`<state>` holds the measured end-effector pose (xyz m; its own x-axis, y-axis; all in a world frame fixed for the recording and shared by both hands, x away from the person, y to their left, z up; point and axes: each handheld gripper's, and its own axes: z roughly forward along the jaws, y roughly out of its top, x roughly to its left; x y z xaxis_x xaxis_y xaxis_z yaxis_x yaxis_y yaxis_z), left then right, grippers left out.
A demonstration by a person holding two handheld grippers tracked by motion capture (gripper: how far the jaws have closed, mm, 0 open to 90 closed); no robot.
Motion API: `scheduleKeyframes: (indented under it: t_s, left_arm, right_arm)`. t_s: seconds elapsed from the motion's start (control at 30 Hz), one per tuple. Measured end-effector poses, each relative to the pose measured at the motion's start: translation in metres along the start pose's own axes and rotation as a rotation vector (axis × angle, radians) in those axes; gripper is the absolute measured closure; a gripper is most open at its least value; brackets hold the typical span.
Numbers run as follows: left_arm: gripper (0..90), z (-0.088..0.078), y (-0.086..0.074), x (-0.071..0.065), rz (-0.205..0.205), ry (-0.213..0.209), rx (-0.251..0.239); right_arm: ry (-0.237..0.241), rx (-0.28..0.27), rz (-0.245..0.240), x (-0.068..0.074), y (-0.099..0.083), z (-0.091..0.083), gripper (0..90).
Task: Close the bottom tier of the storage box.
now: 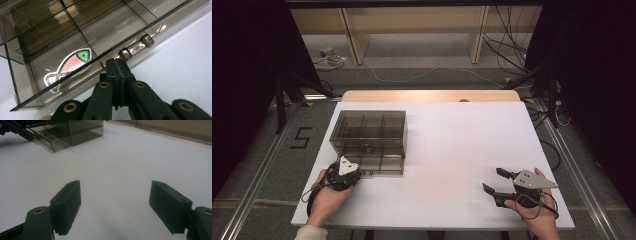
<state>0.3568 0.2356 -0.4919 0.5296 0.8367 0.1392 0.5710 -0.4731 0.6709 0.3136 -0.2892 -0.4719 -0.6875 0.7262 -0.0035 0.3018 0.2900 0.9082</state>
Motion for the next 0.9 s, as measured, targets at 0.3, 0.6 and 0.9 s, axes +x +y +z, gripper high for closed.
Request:
scheduleKeyframes:
  t_s: [0.3,0.6,0.9]
  left_arm:
    - [89.8,0.0013,0.0018,0.0001,-0.003,0.001,0.000]
    - [89.8,0.0039,0.0049,0.0006,-0.005,0.000,0.002]
    - [89.8,0.0066,0.0076,0.0025,-0.013,0.005,0.000]
  right_arm:
    - [0.002,0.001,-0.001,0.0001,0.0001,0.0002,26.0]
    - [0.001,0.002,0.001,-0.0002,-0.0001,0.0001,26.0]
    - [0.002,0.002,0.002,-0.0005,-0.0003,0.0002,26.0]
